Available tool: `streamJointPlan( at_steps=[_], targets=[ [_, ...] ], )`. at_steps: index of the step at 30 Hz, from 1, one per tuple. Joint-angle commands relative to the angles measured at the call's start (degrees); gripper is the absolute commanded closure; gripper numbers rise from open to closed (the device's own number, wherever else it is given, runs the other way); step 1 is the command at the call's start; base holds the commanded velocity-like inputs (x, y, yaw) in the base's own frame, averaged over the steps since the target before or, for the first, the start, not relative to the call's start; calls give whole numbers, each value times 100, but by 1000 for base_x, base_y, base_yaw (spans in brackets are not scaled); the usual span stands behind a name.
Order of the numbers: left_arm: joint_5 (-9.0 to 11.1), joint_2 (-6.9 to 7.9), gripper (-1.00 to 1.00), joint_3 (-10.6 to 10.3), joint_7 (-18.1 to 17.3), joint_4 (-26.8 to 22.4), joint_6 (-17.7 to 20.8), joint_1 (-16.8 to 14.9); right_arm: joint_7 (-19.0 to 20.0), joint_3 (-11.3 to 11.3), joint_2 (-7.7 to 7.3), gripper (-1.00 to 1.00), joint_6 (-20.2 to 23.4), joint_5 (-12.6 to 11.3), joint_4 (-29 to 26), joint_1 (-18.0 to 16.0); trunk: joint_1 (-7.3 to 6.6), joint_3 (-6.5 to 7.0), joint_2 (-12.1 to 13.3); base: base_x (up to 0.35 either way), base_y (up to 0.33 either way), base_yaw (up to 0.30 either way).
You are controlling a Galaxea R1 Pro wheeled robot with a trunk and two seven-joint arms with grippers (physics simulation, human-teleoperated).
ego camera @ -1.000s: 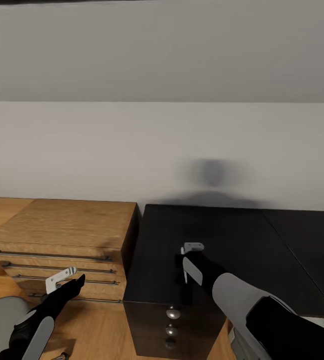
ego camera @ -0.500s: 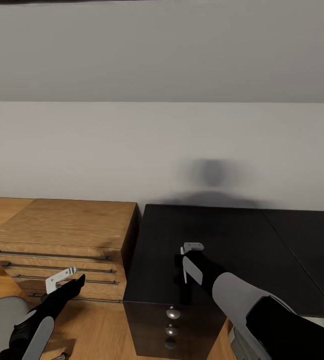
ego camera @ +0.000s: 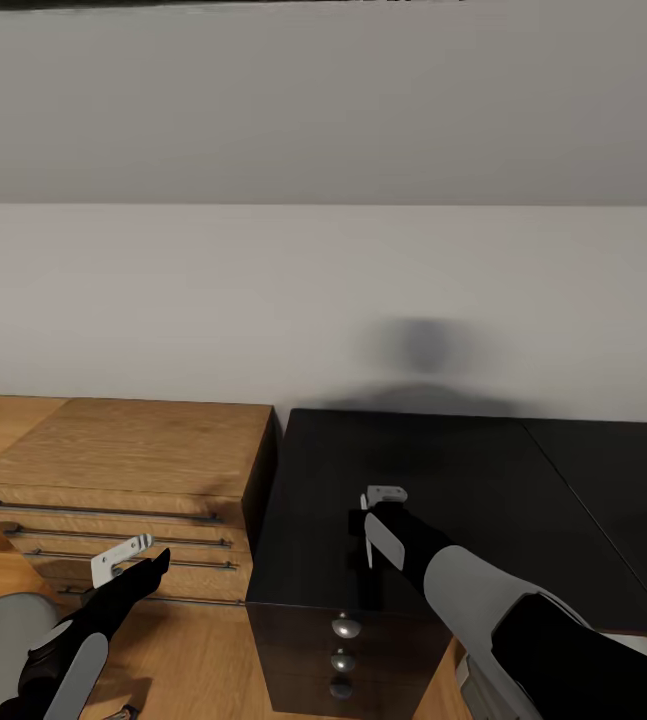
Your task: In the bedroom, organize the workspace by keeping the computer under the desk, ensuring the monitor is on the desk, placing the keyboard on the desk next to the monitor, placing the mouse on the desk next to the keyboard, moving the folder from the swivel chair onto the desk next to the mouse, stacking the notebook on top of the folder with the pen on top of the notebook, and positioning the swivel chair next to the desk.
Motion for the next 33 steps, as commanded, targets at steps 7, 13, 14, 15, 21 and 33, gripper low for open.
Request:
streamJointPlan(
  at_steps=[7, 13, 14, 15, 21, 33],
  targets=[
    [61, 0, -100, -3, 45, -7, 19, -2, -30, 16, 0, 100, 46, -134, 331, -1, -154, 119, 279, 0, 0, 0],
    [53, -1, -100, -3, 50, -3, 19, -3, -30, 16, 0, 100, 46, -133, 329, -1, -286, 226, 520, 0, 0, 0],
    [53, -1, -100, -3, 50, -3, 19, -3, -30, 16, 0, 100, 45, -133, 327, -1, -308, 244, 560, 0, 0, 0],
    [53, 1, -100, -3, 50, -3, 19, -2, -30, 16, 0, 100, 45, -133, 326, -1, -330, 262, 600, 0, 0, 0],
    [52, 4, -100, -3, 52, 4, 19, -2, -65, 19, 0, 100, 37, -120, -39, -1, -461, 370, 840, -140, 0, 0],
    [44, 7, -100, -3, 52, 30, 19, -4, -600, 25, -373, 100, 27, -155, -1302, 138, -725, 586, 1322, -314, 0, 0]
  ],
)
